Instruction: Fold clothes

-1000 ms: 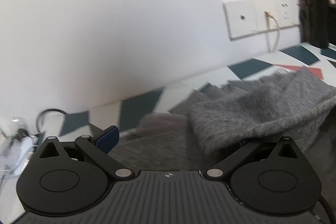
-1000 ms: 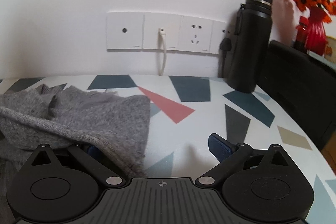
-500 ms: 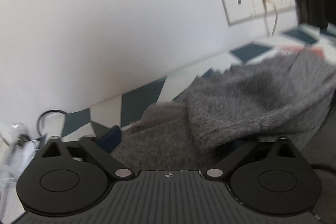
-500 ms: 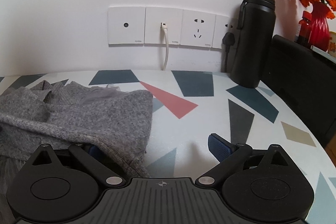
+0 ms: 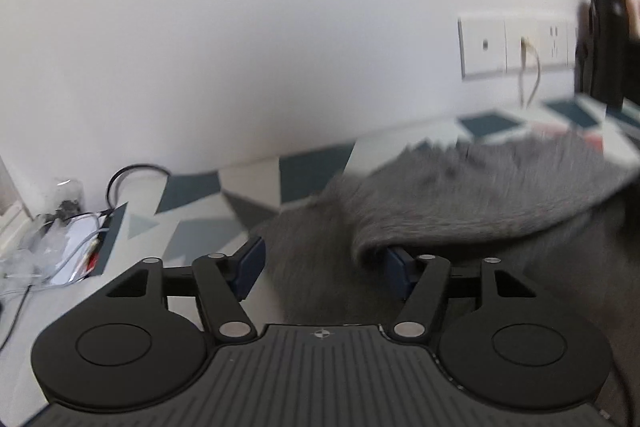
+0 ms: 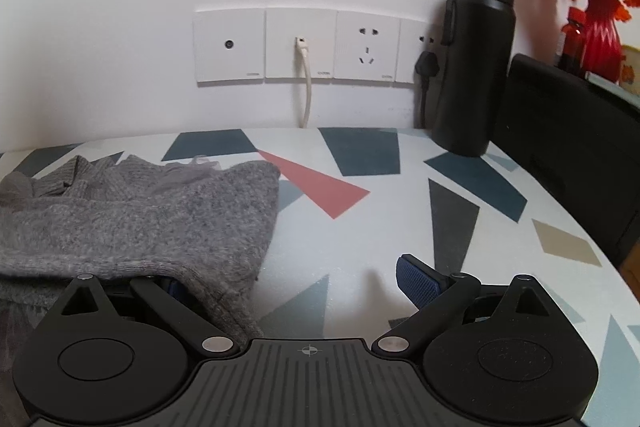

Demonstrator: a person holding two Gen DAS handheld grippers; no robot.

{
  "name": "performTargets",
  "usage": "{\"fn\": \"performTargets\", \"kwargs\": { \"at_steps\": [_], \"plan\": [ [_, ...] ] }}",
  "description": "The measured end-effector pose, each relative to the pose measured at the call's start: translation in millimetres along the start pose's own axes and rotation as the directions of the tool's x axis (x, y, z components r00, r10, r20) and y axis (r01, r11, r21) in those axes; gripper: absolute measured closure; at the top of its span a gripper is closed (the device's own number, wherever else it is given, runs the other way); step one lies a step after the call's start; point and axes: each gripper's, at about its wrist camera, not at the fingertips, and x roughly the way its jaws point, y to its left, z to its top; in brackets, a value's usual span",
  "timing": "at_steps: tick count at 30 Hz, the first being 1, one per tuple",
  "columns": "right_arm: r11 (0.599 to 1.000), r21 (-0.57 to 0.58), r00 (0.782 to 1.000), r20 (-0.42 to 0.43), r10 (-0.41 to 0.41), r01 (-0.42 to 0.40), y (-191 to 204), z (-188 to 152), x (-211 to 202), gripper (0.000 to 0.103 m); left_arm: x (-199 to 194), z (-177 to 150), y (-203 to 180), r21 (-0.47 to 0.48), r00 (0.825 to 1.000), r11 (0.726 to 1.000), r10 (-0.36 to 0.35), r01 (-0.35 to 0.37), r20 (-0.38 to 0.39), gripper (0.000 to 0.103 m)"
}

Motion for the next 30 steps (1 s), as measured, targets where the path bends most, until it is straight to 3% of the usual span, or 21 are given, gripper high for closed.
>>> {"fn": "performTargets", "kwargs": {
  "at_steps": [3, 7, 12, 14, 15, 16, 17, 18, 19, 25, 28, 30],
  "plan": [
    [1.000, -0.017, 1.000, 0.007, 0.007, -0.007, 3.7, 2.6, -1.9, 0.007, 3.8, -0.3, 12.2, -0.050, 1.000, 0.999, 0.021, -0.023, -0.023, 0.030],
    [0.991, -0.131, 0.998, 0.046, 0.030, -0.024, 22.8, 6.1, -6.4, 0.007, 13.7, 7.1, 6.8, -0.003, 0.999, 1.000, 0.030, -0.030, -0.020, 0.021],
    [0.960, -0.280, 0.995, 0.085, 0.057, -0.031, 47.7, 9.4, -9.1, 0.002, 23.9, 10.7, -10.5, 0.069, 1.000, 0.998, 0.008, -0.007, -0.007, 0.021],
    [0.965, -0.261, 0.996, 0.075, 0.052, -0.031, 43.1, 9.9, -6.3, 0.004, 28.4, 11.4, -14.7, 0.076, 1.000, 0.997, 0.002, -0.002, -0.009, 0.021],
    [0.969, -0.245, 0.996, 0.069, 0.049, -0.031, 39.8, 10.3, -4.9, 0.014, 30.8, 11.7, -16.8, 0.081, 1.000, 0.997, 0.004, -0.002, -0.014, 0.021],
    [0.973, -0.230, 0.997, 0.063, 0.046, -0.031, 36.4, 10.7, -3.5, 0.036, 33.7, 11.9, -18.8, 0.088, 1.000, 0.996, 0.008, -0.006, -0.022, 0.021],
    [0.976, -0.214, 0.997, 0.057, 0.044, -0.030, 33.1, 11.0, -2.1, 0.047, 35.4, 12.6, -19.1, 0.093, 1.000, 0.996, 0.018, -0.015, -0.023, 0.021],
    [0.980, -0.198, 0.998, 0.050, 0.041, -0.030, 29.7, 11.4, -0.7, 0.067, 36.9, 13.4, -19.1, 0.097, 0.999, 0.995, 0.028, -0.025, -0.023, 0.021],
    [0.983, -0.183, 0.998, 0.044, 0.038, -0.030, 26.4, 11.8, 0.7, 0.077, 38.4, 14.2, -19.1, 0.101, 0.999, 0.994, 0.037, -0.035, -0.024, 0.021],
    [0.996, -0.087, 1.000, 0.005, 0.025, -0.024, 6.3, 14.0, 9.2, 0.076, 26.8, 27.7, -0.8, -0.010, 0.996, 0.997, 0.075, -0.074, 0.054, 0.022],
    [0.999, -0.045, 1.000, -0.020, 0.017, -0.018, -3.9, 11.8, 13.5, 0.075, 25.2, 25.1, 2.6, -0.042, 0.998, 0.997, 0.061, -0.060, 0.010, 0.022],
    [0.999, -0.031, 0.999, -0.039, 0.009, -0.010, -9.0, 4.9, 15.0, 0.066, 25.9, 18.5, 6.7, -0.075, 0.999, 0.997, 0.018, -0.021, -0.038, 0.022]
  ]
}}
